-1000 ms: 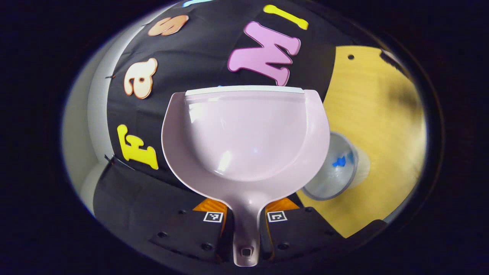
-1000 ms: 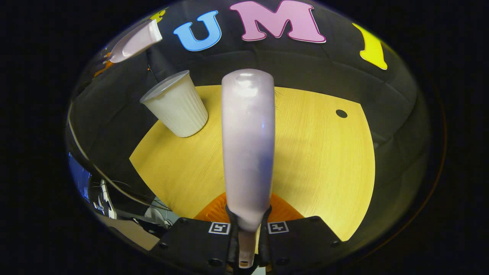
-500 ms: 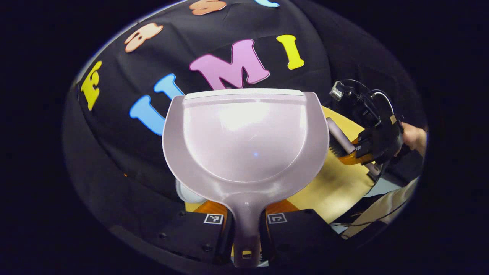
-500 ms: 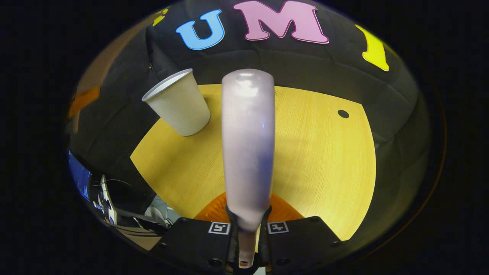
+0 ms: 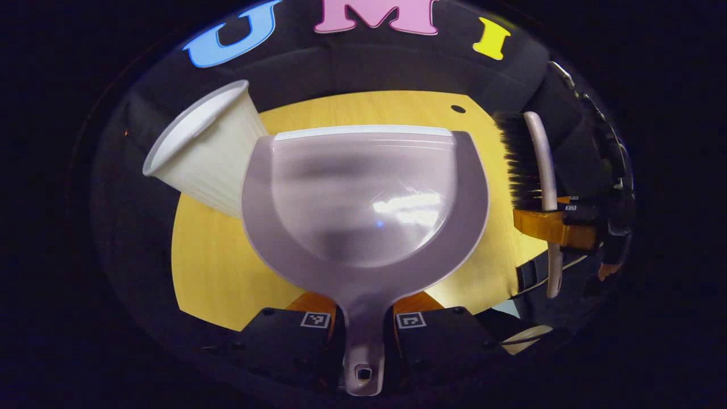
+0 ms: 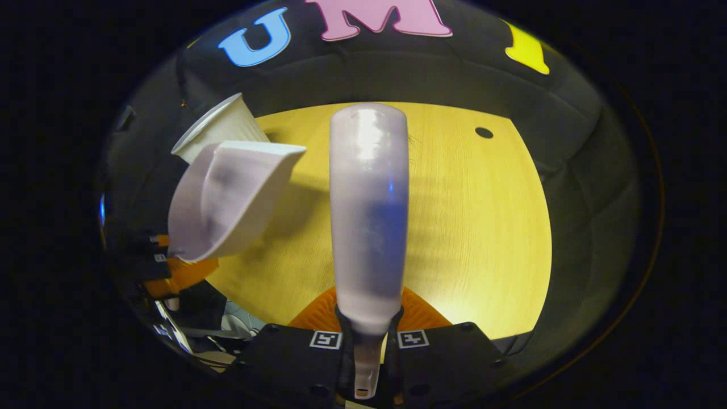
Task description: Pick up the small broom and dustpan from the desktop, sweep the trash into the dustpan with the broom, and then empty the trash into the garbage bin.
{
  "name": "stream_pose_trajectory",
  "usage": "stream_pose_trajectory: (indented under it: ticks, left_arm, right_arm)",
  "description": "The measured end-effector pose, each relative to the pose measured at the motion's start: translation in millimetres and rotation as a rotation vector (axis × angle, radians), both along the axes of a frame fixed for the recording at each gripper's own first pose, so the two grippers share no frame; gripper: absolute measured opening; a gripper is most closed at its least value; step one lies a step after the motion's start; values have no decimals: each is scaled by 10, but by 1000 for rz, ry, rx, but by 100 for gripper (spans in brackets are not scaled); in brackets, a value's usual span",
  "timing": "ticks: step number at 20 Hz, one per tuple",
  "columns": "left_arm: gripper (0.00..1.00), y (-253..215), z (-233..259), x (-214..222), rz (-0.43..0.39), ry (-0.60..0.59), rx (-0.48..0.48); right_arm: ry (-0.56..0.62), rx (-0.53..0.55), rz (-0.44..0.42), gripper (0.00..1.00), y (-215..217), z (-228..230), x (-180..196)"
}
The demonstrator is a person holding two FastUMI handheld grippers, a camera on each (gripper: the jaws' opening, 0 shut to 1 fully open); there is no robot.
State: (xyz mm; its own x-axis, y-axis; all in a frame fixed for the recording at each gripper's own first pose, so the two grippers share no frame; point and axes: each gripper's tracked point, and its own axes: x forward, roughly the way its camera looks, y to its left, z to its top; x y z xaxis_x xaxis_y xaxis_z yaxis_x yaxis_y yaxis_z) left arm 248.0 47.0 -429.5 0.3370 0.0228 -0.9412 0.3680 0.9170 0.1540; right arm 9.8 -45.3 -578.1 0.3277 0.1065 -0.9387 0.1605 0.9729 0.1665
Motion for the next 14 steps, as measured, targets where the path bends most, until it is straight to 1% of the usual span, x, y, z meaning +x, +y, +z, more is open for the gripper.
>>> stream_pose_trajectory:
  ticks: [2,3,5,7,9,10,11,12,14]
  left_arm:
    - [24,3,-73,22,17,56,48]
    - [26,-12,-47,22,21,80,54]
    - [27,-36,13,-9,50,131,53]
    - [26,-119,119,-82,93,180,35]
    - [27,-144,179,-126,129,213,37]
    - [26,-161,204,-128,137,226,48]
    - [28,-175,239,-135,144,239,55]
    - [26,-181,285,-136,143,249,60]
    - [26,-176,290,-129,136,264,62]
  right_arm:
    - [74,-9,-16,21,39,-224,-12]
    - [113,-19,-13,21,50,-356,-22]
    - [194,-40,4,21,62,-625,-19]
    - [276,-27,-20,22,80,-815,30]
    - [326,-24,-49,22,75,-1007,29]
    - [363,-29,-47,22,57,-1073,-35]
    - [394,-34,-40,22,46,-1105,-74]
    - [417,-41,-38,22,40,-1148,-101]
    - [445,-45,-43,22,89,-1201,-122]
